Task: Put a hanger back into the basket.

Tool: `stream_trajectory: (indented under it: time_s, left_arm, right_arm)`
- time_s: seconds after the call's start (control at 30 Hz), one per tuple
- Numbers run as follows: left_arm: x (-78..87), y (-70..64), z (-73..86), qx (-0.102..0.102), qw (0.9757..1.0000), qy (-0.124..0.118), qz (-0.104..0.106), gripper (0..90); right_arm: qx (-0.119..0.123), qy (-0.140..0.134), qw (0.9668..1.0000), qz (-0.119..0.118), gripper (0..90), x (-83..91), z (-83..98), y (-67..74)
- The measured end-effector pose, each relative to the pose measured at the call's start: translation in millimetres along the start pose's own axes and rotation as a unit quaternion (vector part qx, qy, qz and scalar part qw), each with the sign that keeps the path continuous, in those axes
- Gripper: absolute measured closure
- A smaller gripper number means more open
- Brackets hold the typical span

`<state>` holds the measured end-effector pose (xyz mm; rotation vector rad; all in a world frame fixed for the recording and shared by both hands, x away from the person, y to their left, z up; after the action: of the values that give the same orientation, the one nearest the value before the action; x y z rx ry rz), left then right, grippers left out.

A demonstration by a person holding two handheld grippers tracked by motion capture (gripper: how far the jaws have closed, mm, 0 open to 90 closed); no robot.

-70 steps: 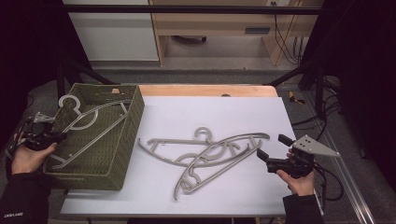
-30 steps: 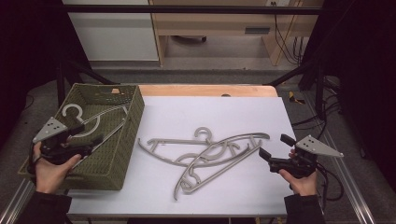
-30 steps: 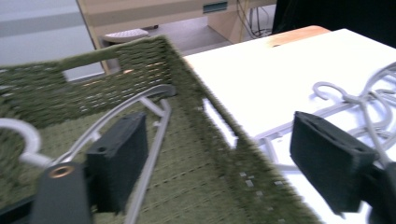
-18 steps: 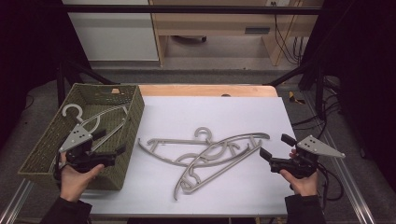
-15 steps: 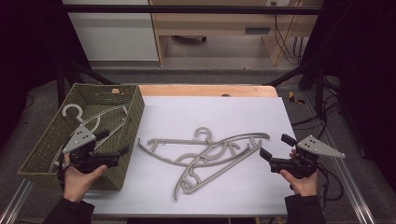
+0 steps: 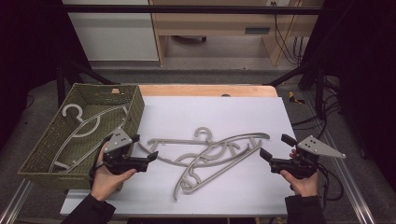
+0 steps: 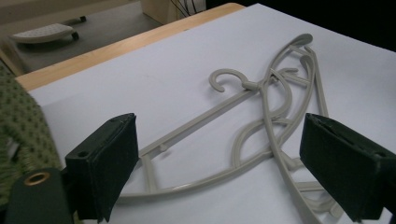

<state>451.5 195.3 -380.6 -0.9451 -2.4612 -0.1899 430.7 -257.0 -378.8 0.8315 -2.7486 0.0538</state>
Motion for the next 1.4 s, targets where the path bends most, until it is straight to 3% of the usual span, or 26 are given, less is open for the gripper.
stream_trajectory:
  time_s: [0.17,0.47,0.8,1.13,1.27,1.4]
  left_arm:
    - [-20.4,-12.8,-1.4,-0.012,0.9996,0.022,0.01,13.5]
    - [-58.2,-29.9,1.8,-0.013,0.9978,0.061,0.023,20.4]
    - [-97.7,-43.8,7.4,-0.017,0.9936,0.104,0.04,26.4]
    - [-132.1,-49.1,18.3,-0.018,0.9862,0.157,0.049,34.5]
    - [-142.9,-51.1,23.5,-0.022,0.9816,0.182,0.052,42.3]
    - [-151.9,-53.1,27.0,-0.023,0.9792,0.196,0.048,50.1]
  right_arm:
    - [0.0,0.0,1.0,0.0,2.9,0.2,0.0,0.2]
    - [-0.001,0.002,1.0,-0.003,3.0,-0.6,0.4,1.2]
    - [-0.001,0.001,1.0,-0.005,3.0,-1.0,0.3,1.6]
    - [-0.001,0.001,1.0,-0.006,2.7,-1.0,0.4,0.8]
    - [-0.002,0.002,1.0,-0.005,2.6,-1.4,1.0,0.2]
    - [-0.003,0.001,1.0,-0.007,2.6,-1.1,1.2,-0.4]
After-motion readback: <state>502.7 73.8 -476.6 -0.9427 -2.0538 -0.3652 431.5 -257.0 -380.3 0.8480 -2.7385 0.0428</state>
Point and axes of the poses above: each handheld gripper's, and its own axes: x roughly backward along the jaws, z roughly out of its underside, y roughly to its left, the point moved 3 cm from there along -x, roughly forward along the jaws, and after that the axes turned 4 degrees about x, right-handed, at the moved point
